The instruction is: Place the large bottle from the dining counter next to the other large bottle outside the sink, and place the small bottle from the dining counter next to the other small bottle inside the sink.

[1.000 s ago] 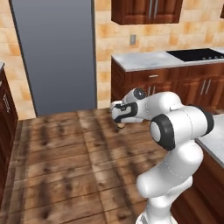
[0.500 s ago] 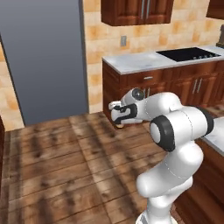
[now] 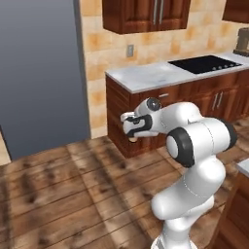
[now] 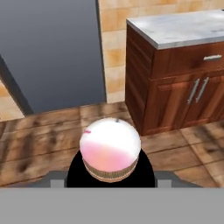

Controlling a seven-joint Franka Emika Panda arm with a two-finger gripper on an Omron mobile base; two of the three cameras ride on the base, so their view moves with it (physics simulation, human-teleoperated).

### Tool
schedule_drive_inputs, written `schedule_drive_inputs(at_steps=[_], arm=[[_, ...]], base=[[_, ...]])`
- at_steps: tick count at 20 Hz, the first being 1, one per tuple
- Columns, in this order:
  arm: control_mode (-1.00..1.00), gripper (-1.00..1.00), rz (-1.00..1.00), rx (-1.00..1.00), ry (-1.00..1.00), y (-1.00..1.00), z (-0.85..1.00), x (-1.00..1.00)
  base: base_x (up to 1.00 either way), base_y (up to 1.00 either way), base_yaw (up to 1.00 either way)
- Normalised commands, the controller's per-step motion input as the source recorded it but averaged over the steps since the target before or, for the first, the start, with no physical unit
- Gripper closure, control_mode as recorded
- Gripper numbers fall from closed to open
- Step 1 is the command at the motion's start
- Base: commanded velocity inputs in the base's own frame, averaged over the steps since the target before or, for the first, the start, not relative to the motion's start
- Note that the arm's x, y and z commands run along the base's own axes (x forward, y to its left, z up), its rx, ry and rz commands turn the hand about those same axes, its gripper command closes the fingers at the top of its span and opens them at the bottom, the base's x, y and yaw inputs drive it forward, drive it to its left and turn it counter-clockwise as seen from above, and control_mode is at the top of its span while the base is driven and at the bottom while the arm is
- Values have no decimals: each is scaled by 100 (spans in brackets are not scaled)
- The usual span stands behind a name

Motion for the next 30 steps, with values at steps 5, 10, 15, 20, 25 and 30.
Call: schedule_drive_inputs(at_steps=[5,10,15,20,25,30], arm=[[100,100,0,0,0,0,0,0],[100,100,0,0,0,0,0,0],[100,100,0,0,0,0,0,0],[100,100,0,0,0,0,0,0],[100,100,0,0,0,0,0,0],[100,100,0,0,0,0,0,0]], base=[[30,26,-41],[54,42,-33],[47,36,-36],[37,23,-40],[54,20,-37],[72,20,-34]])
